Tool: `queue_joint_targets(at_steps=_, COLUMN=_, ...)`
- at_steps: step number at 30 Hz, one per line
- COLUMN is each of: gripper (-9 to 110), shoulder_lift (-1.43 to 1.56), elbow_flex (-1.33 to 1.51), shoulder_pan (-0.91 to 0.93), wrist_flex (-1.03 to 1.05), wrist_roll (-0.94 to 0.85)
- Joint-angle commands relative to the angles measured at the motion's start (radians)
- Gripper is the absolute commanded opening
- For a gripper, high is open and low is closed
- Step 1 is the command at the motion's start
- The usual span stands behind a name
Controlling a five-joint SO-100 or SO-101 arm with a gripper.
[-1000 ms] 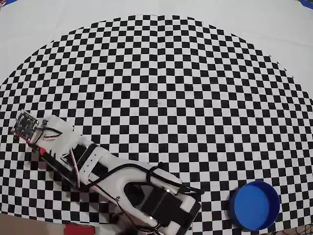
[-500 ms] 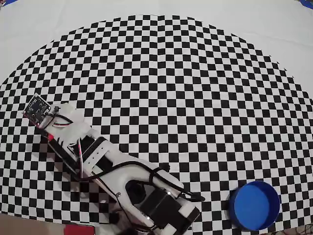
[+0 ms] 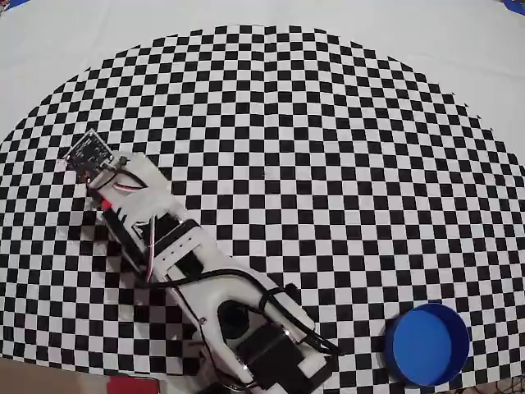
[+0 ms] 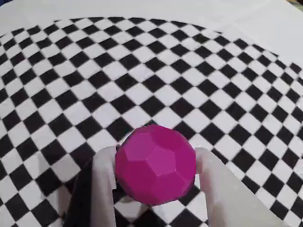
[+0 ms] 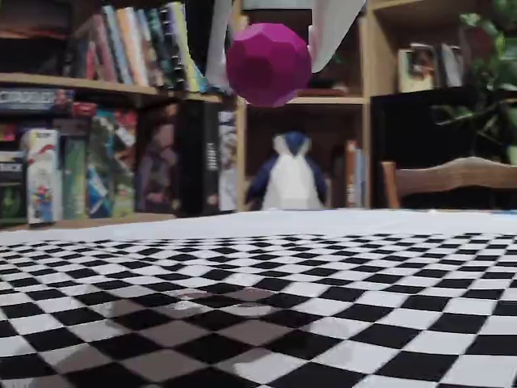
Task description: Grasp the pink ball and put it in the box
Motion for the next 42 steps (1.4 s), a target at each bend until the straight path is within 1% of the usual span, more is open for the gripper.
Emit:
queue_joint_targets(at_steps=1, gripper=0, shoulder_lift=0.048, elbow_flex=-0.003, shoulder_pan=0.037, wrist_flex=-0.018, wrist_roll=-0.011)
queue_joint_targets(at_steps=11, gripper=0, shoulder_lift=0.100, elbow_flex=0.031, shoulder_pan=0.167, wrist_flex=-0.018, wrist_roll=-0.011)
queue_joint_targets(at_steps=30, gripper=0, shoulder_lift=0.235, elbow_flex=0.117, shoulder_pan=0.328, wrist_flex=-0.018, wrist_roll=-0.011)
queue_joint_targets(at_steps=42, gripper=0, shoulder_lift=0.307, elbow_flex=0.163, shoulder_pan=0.469, wrist_flex=-0.018, wrist_roll=-0.011)
